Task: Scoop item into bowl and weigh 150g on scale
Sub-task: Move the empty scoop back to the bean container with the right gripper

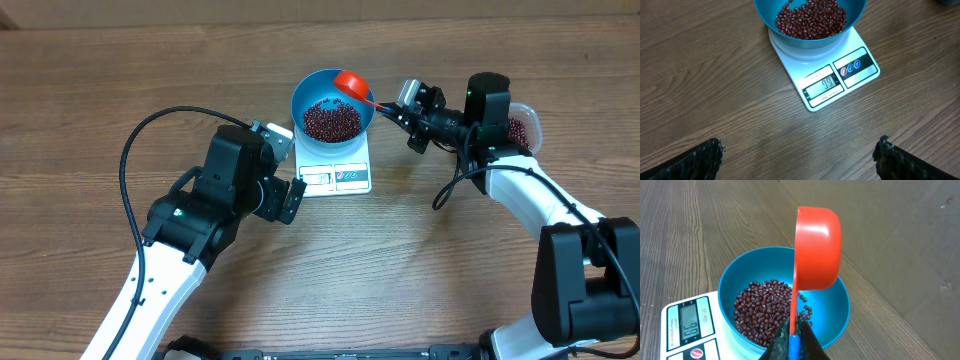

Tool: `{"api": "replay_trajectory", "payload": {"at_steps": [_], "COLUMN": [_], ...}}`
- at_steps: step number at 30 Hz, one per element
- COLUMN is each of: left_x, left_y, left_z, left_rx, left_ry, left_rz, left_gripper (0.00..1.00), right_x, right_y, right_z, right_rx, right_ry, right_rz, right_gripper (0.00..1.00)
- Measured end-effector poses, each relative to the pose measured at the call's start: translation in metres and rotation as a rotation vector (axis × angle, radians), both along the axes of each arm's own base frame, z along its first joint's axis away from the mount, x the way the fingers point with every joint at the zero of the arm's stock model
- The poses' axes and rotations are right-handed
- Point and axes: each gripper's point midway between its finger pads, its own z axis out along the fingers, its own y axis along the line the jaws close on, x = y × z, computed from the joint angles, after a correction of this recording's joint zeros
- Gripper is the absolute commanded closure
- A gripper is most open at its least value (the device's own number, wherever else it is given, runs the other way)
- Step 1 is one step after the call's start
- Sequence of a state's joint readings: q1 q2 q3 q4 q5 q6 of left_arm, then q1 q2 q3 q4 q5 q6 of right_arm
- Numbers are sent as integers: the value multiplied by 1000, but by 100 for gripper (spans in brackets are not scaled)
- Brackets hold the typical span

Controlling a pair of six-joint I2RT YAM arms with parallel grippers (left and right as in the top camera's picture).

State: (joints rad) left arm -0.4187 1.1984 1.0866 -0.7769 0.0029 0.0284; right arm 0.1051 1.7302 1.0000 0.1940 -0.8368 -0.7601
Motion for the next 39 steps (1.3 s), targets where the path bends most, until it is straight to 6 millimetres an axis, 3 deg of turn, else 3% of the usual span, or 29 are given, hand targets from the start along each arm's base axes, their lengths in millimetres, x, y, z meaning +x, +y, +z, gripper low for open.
{"api": "replay_trajectory", "payload": {"at_steps": [5, 7, 14, 21, 24, 27, 35, 39], "left_x": [0, 0, 0, 0, 0, 0, 0, 0], "left_y": [0, 0, 0, 0, 0, 0, 0, 0], "left_z": [0, 0, 0, 0, 0, 0, 0, 0], "left_rx": [0, 0, 0, 0, 0, 0, 0, 0], "left_ry": [0, 0, 0, 0, 0, 0, 0, 0], "left_rz": [0, 0, 0, 0, 0, 0, 0, 0], "left_gripper": [0, 0, 1, 0, 1, 0, 0, 0], "right_x": [2, 5, 9, -8, -18, -29, -52, -61], "right_y": [-6, -18, -91, -151, -175, -199, -241, -258], "right_z": [11, 17, 32, 37, 33, 15, -27, -38], "right_rx": [22, 46, 136, 189, 198, 181, 24, -53], "right_ry": [18, 61, 227, 352, 409, 504, 644, 672], "right_rz": [-43, -106, -357, -541, -623, -732, -996, -1096], "right_gripper": [96, 96, 96, 96, 96, 96, 96, 96]}}
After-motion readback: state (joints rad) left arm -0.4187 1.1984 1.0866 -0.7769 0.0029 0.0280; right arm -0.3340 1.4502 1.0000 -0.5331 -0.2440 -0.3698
